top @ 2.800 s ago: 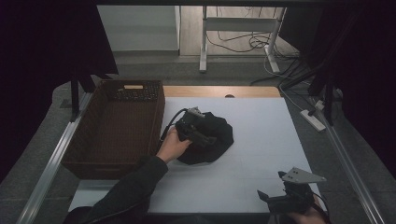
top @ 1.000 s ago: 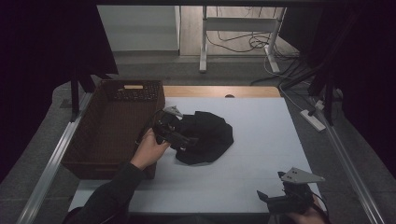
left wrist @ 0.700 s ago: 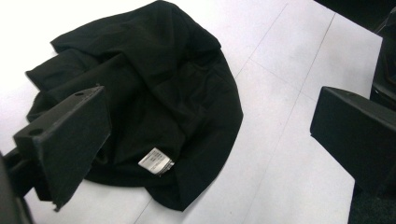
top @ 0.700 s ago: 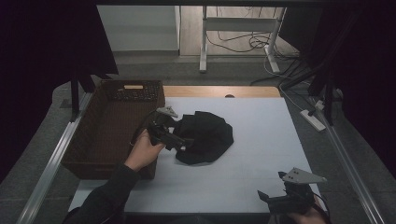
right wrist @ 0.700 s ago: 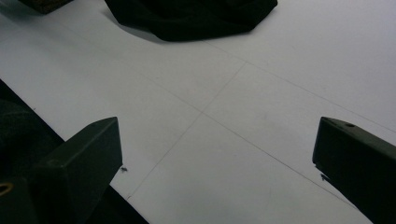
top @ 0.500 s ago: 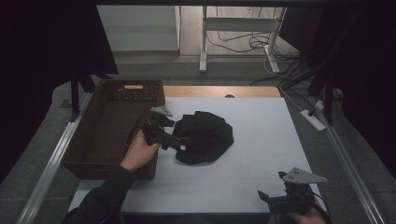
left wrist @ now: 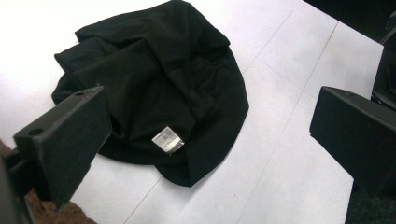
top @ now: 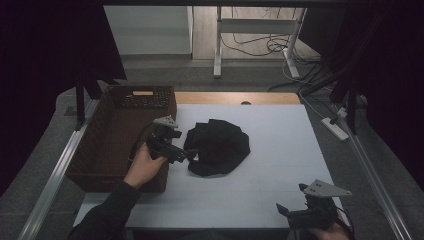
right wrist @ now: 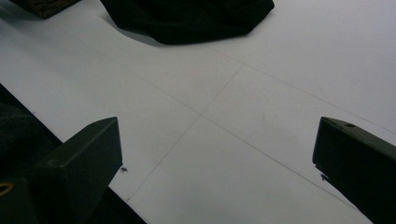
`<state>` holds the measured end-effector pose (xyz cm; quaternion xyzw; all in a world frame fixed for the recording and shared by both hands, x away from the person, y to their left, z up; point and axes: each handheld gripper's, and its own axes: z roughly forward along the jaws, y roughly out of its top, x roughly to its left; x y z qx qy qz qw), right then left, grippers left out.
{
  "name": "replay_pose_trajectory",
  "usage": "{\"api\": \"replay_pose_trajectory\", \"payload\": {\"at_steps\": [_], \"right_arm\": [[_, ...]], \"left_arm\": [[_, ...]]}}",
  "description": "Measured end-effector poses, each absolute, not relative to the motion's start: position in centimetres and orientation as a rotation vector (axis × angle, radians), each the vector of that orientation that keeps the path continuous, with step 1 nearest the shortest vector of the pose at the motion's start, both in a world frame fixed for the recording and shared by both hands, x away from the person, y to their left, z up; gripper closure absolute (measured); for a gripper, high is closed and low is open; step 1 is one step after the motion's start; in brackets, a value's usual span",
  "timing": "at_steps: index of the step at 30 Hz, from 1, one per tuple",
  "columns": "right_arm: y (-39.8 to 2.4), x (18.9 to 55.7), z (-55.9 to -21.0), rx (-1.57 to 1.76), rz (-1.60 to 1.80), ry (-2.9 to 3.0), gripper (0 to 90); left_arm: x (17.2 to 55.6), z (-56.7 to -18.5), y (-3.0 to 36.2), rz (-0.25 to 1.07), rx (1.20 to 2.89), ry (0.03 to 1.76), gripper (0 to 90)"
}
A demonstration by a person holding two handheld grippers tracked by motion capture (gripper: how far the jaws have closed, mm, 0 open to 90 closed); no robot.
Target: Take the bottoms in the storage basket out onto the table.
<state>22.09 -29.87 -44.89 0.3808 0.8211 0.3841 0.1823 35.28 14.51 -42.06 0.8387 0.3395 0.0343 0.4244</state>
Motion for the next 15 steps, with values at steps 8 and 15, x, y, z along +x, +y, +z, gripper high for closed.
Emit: {"api": "replay_pose_trajectory", "payload": {"at_steps": [8,15], "right_arm": [[-29.9,22.1,-44.9,1.078,1.091,2.313,1.8],[-29.9,22.1,-44.9,1.079,1.093,2.312,1.8]], "left_arm": [[34.4,-41.7,16.3,0.080,2.031,0.882,0.0],[33.5,-41.6,17.2,0.102,2.023,0.903,0.0]]}}
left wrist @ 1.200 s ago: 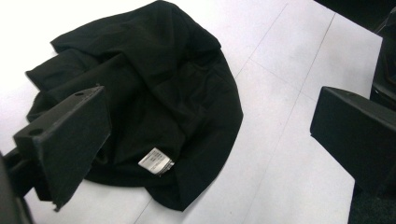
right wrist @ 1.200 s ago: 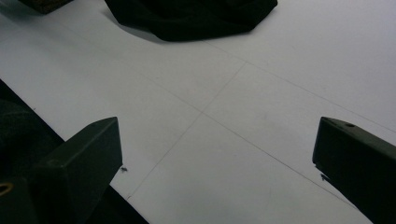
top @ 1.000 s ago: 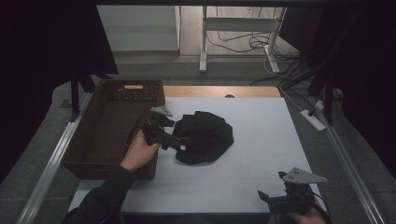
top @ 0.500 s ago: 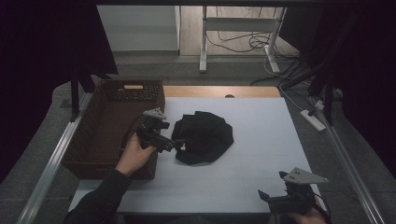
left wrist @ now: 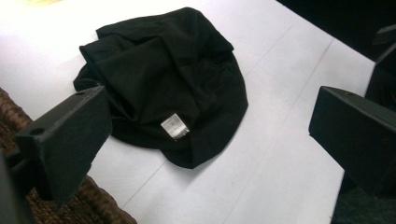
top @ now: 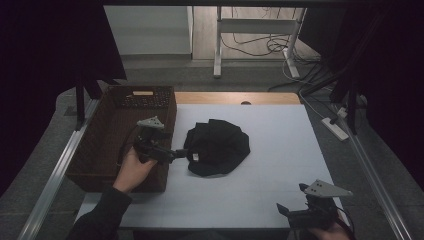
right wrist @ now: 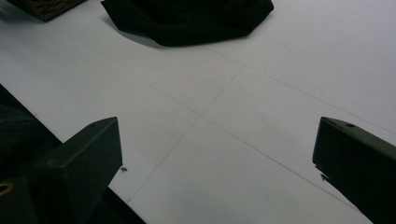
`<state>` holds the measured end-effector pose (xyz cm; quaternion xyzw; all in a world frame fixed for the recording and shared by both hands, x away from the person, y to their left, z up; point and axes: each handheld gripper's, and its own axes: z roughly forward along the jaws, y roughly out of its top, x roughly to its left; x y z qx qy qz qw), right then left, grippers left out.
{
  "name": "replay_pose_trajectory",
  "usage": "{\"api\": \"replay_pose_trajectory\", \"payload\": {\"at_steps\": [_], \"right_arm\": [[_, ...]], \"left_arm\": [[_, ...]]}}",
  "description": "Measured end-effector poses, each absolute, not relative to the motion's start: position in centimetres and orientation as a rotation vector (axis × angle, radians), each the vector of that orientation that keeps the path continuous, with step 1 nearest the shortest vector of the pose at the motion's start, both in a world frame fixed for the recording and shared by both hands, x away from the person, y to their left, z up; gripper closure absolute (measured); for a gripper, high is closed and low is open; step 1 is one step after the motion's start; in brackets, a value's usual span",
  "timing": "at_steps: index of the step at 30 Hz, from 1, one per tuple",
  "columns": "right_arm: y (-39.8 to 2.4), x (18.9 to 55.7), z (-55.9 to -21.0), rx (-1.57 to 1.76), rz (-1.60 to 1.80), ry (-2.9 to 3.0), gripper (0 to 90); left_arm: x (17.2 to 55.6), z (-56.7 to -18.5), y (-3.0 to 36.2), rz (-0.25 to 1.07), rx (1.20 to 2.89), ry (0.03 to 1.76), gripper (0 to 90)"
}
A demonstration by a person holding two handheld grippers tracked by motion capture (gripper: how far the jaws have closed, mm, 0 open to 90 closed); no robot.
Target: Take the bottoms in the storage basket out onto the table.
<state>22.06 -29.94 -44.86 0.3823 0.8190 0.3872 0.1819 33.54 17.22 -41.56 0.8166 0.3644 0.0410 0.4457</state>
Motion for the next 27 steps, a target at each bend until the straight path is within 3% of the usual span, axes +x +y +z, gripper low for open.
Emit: {"api": "replay_pose_trajectory", "payload": {"at_steps": [27], "right_arm": [[-29.9,22.1,-44.9,1.073,1.087,2.321,1.8]], "left_arm": [[30.0,-42.1,20.9,0.129,1.979,0.952,0.0]]}}
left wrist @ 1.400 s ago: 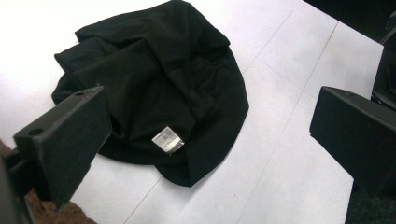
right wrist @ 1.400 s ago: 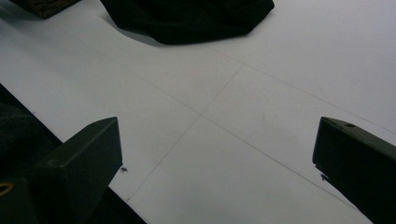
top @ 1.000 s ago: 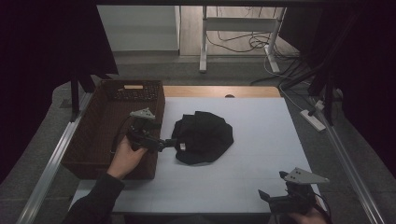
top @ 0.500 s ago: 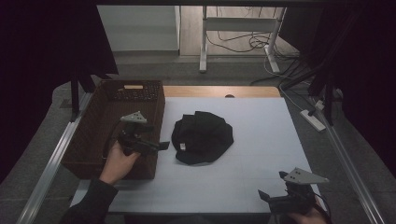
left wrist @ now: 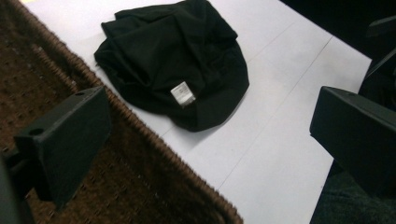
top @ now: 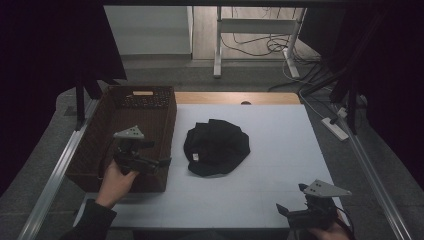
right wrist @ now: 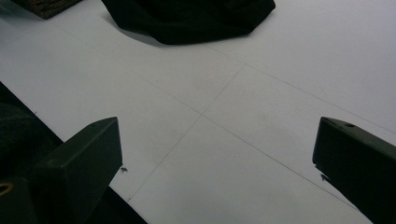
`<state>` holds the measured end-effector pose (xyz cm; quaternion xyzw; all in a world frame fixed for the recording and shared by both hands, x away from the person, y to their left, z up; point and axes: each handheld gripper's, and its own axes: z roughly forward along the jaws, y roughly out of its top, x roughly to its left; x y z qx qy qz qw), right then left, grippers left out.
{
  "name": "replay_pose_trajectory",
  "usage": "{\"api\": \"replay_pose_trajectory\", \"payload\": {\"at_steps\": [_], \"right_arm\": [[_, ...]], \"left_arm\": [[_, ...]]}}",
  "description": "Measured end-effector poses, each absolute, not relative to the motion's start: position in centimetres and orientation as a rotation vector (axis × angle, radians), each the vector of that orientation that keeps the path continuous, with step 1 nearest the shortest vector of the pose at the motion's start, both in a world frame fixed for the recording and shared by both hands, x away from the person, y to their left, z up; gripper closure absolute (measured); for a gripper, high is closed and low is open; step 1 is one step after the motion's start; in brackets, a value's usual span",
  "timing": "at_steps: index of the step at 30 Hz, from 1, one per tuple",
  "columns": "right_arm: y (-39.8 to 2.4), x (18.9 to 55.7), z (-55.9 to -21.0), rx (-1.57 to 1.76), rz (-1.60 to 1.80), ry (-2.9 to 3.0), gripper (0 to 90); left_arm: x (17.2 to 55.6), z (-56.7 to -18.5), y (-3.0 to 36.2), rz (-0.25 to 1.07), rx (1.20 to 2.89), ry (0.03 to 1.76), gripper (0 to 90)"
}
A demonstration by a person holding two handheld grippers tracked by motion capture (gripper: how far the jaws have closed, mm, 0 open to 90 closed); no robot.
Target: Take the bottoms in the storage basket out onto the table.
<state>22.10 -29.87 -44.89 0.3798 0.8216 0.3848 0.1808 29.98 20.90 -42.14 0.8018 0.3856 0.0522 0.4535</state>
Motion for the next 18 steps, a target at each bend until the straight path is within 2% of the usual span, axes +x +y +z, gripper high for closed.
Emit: {"api": "replay_pose_trajectory", "payload": {"at_steps": [18], "right_arm": [[-29.8,22.1,-44.9,1.068,1.079,2.325,1.8]], "left_arm": [[27.5,-43.0,23.0,0.175,1.946,1.041,0.0]]}}
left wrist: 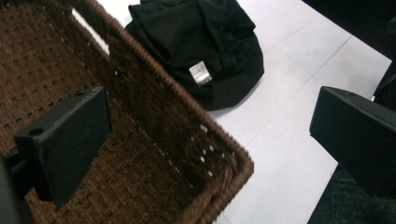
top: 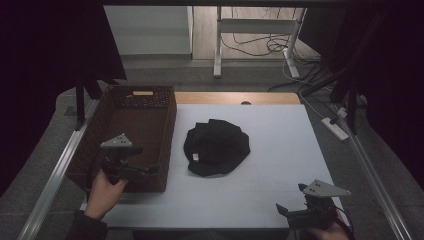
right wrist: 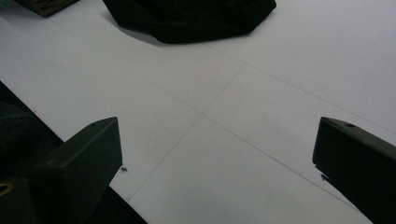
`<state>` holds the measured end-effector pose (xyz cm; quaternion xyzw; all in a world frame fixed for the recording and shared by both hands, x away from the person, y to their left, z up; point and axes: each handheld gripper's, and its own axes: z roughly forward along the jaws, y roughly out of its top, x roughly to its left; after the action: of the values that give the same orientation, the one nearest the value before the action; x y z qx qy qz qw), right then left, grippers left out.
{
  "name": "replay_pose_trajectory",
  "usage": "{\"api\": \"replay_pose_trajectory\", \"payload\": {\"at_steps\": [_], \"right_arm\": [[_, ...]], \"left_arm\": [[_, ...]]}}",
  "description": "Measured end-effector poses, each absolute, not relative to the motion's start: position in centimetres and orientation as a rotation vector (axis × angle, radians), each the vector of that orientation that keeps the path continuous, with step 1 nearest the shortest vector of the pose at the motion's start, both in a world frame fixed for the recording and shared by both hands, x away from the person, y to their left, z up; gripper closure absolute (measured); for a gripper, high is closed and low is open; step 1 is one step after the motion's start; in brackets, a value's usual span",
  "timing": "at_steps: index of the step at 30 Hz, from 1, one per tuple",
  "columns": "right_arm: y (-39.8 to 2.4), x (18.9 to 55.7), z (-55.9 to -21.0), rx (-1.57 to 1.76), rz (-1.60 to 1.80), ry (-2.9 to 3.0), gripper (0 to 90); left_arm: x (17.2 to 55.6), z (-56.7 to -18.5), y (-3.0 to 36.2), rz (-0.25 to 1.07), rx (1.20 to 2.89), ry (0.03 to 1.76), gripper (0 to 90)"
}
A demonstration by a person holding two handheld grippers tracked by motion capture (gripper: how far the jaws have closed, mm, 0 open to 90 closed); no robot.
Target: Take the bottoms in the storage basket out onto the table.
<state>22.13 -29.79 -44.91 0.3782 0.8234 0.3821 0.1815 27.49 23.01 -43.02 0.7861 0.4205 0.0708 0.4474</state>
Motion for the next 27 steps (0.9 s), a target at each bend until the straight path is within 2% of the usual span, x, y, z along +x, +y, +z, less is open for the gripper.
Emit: {"api": "replay_pose_trajectory", "payload": {"at_steps": [18,27], "right_arm": [[-29.7,22.1,-44.9,1.068,1.074,2.327,1.8],[-29.8,22.2,-44.9,1.071,1.078,2.326,1.8]], "left_arm": [[24.5,-43.6,25.2,0.268,1.958,1.081,0.0],[23.8,-44.2,26.0,0.256,1.948,1.119,0.0]]}}
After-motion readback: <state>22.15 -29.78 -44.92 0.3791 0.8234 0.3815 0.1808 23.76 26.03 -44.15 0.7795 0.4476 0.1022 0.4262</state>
